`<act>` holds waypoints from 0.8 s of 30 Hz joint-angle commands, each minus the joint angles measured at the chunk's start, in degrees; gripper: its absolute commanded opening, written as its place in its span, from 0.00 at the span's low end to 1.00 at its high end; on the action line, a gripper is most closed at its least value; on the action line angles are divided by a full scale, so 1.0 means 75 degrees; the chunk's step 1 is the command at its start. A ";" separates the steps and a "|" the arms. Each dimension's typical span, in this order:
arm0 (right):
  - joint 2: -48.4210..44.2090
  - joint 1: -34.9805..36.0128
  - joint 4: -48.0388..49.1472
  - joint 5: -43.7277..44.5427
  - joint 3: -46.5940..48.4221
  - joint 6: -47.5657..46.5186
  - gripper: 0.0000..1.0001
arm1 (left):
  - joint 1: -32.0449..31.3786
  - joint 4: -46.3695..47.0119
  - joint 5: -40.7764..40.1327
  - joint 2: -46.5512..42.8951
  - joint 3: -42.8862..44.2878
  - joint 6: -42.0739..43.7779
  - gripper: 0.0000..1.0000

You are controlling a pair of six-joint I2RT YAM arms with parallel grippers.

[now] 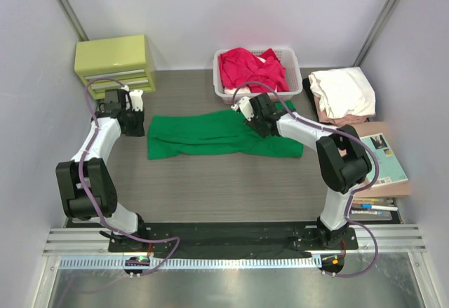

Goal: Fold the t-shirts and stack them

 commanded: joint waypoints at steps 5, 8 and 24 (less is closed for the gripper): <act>-0.0712 0.0049 0.0181 0.0035 -0.0099 0.0052 0.01 | 0.0035 0.0037 -0.0035 -0.0191 -0.0078 0.0211 0.00; -0.0946 0.0060 0.0169 -0.0012 -0.0333 0.0052 0.01 | 0.0035 0.0107 0.0070 -0.0097 -0.0125 0.0059 0.00; -0.0678 0.0377 0.0438 0.0093 -0.0769 -0.0018 0.51 | 0.0035 0.0459 -0.0386 -0.0507 -0.0278 -0.0070 0.68</act>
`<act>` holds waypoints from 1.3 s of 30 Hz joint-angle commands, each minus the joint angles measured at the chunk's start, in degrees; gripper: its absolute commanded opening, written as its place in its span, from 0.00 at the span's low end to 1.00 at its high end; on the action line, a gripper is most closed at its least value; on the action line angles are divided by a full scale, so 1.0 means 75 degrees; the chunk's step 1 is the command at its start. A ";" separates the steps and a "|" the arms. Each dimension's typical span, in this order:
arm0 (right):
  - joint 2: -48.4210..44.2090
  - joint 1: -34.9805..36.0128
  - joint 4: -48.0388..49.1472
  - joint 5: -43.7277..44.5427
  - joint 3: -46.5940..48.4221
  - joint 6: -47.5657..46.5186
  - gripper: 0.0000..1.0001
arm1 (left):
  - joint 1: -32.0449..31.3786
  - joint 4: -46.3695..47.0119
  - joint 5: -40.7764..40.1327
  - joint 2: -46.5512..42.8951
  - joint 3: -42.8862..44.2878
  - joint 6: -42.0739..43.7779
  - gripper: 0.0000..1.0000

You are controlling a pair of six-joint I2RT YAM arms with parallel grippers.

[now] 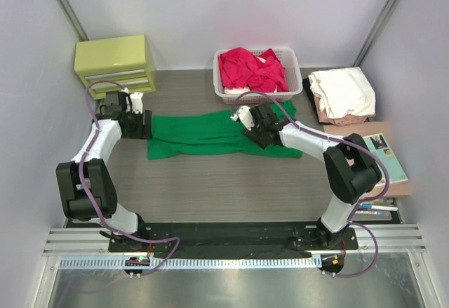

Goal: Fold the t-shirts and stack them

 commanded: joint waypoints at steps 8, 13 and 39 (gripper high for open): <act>0.0472 0.0050 0.0395 0.0161 0.0647 -0.0077 0.04 | 0.0047 0.0236 -0.0311 -0.0505 -0.0088 0.0231 0.68; 0.0426 0.0050 0.0488 0.0359 0.0566 -0.0205 0.01 | 0.0035 0.0248 -0.0229 -0.0470 -0.0030 0.0197 0.69; 0.0849 0.0062 0.1661 0.1894 0.1060 -0.0617 0.70 | 0.0035 0.0353 0.0005 -0.0517 -0.0686 0.0408 0.68</act>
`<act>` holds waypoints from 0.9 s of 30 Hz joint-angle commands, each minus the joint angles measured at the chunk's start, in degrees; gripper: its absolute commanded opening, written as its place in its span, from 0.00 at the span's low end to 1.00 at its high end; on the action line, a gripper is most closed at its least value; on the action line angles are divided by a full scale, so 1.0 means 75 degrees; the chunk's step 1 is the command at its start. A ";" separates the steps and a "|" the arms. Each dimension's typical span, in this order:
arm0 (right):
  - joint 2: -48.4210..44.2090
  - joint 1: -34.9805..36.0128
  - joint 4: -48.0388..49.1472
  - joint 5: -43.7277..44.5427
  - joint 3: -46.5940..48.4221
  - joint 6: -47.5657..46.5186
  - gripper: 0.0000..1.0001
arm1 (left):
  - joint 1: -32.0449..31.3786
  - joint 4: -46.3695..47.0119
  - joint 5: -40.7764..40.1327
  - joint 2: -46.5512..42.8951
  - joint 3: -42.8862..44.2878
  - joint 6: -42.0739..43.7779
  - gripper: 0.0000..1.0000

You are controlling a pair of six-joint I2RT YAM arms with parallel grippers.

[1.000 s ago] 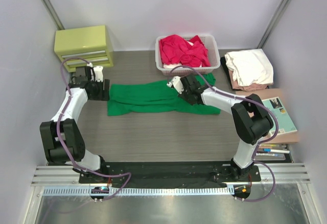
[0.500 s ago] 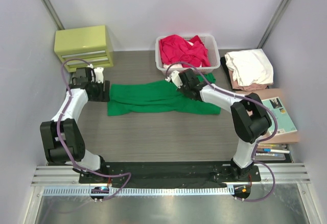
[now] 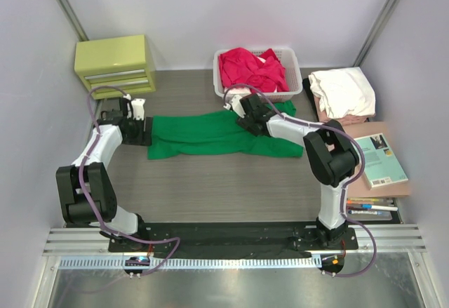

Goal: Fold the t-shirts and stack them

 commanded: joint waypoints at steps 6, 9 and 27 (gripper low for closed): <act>-0.3347 0.0226 0.0312 -0.0091 -0.1917 0.0741 0.71 | 0.0032 0.0637 -0.0029 -0.0485 -0.0381 0.0063 0.68; -0.4274 0.0320 0.0018 -0.0420 -0.2421 0.0883 0.72 | 0.0044 0.0907 -0.0148 -0.0720 -0.0569 -0.0007 0.70; -0.4768 0.0308 0.0146 0.0013 -0.3467 0.0743 0.71 | -0.0061 0.0709 0.0567 0.1587 0.1668 -0.0710 0.02</act>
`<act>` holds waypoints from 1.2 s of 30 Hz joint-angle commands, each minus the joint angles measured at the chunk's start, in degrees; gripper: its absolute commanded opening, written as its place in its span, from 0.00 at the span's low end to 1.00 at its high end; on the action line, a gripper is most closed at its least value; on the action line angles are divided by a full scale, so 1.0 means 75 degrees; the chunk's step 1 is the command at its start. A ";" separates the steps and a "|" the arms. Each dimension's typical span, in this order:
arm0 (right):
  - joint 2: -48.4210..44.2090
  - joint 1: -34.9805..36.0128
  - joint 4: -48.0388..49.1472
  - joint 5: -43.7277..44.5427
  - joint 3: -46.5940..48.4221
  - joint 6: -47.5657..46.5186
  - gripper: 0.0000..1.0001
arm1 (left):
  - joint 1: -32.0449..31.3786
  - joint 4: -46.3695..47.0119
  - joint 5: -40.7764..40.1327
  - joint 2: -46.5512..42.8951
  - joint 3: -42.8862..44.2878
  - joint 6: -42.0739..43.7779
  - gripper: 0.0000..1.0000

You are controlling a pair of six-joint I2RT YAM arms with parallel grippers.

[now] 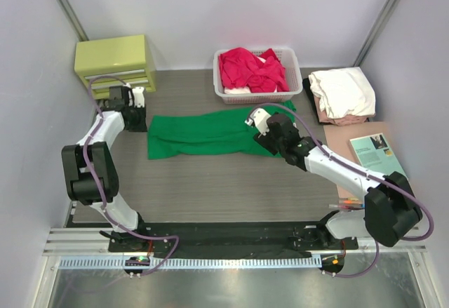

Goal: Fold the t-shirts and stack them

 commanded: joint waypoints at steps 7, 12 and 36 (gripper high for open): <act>0.0357 -0.0018 0.0298 0.0314 0.0267 -0.0001 0.71 | -0.0398 0.0099 0.0285 0.0658 0.0817 -0.0054 0.39; 0.0415 -0.0006 0.0309 0.0338 0.0302 -0.0024 0.71 | -0.0621 0.0075 0.0203 0.0658 0.0723 0.0063 0.52; 0.0392 -0.0006 0.0403 0.0373 0.0314 -0.0130 0.71 | -0.0750 -0.0218 -0.0055 0.0705 0.0266 0.0040 0.00</act>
